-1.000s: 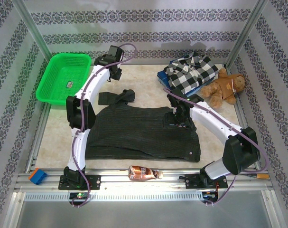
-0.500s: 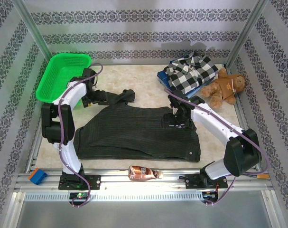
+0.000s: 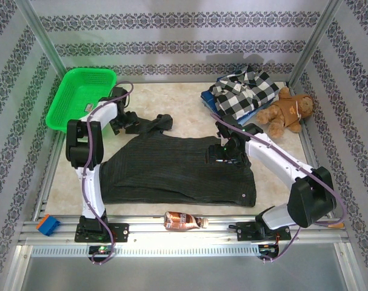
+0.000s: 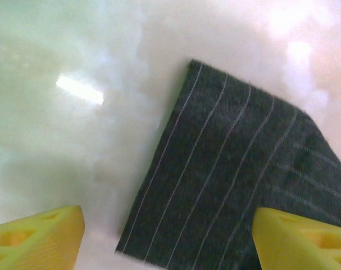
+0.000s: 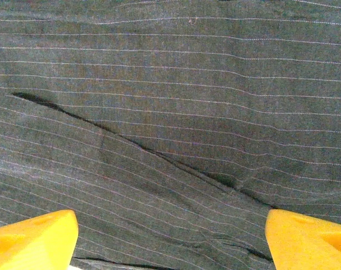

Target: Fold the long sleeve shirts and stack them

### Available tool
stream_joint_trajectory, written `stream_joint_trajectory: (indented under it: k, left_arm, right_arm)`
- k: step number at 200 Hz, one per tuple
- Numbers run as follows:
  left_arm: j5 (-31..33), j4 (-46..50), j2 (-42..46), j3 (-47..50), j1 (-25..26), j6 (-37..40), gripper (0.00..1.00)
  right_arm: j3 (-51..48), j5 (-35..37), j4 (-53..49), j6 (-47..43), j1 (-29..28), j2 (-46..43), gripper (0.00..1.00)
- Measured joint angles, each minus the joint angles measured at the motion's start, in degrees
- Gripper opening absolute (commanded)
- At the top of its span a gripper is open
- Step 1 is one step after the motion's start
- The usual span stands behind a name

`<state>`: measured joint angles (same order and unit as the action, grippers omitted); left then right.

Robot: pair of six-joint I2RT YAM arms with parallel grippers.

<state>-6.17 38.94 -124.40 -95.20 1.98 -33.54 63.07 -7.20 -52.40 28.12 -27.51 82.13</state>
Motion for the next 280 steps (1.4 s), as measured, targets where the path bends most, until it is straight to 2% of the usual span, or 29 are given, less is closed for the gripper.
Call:
stream_joint_trajectory:
  k: [15,48,65,100,128,158,232,280]
  left_arm:
    - [1.5,1.4,-1.6,-2.0,0.5,-0.4,0.72]
    - [4.5,3.8,-4.0,-5.5,1.4,-1.2,0.38]
    - [4.9,4.1,-4.6,-6.5,1.5,-0.9,0.24]
    - [3.3,3.5,-5.8,-9.1,2.4,-0.7,0.08]
    - [1.6,3.2,-5.9,-11.3,2.9,-0.6,0.07]
    - [0.3,2.5,-5.6,-18.3,2.9,-0.6,0.07]
    - [-1.6,-0.1,-6.5,-47.1,2.9,-1.1,0.07]
    - [0.8,-0.8,-8.1,-52.0,2.9,-0.6,0.07]
  right_arm:
    - [-0.3,0.0,0.1,0.0,0.0,-0.6,0.87]
    - [-0.3,0.0,0.2,-0.3,0.0,-0.8,0.87]
    - [-0.2,0.0,0.3,-0.7,0.0,-0.8,0.87]
    - [0.1,0.0,0.5,-1.2,0.0,-0.7,0.87]
    - [0.4,0.0,0.7,-1.5,0.0,-0.1,0.89]
    - [0.5,0.0,1.2,-1.5,0.0,0.0,0.89]
    - [0.5,0.0,2.7,-1.5,0.8,0.0,0.90]
    - [0.1,0.0,3.5,-1.5,0.9,0.0,0.90]
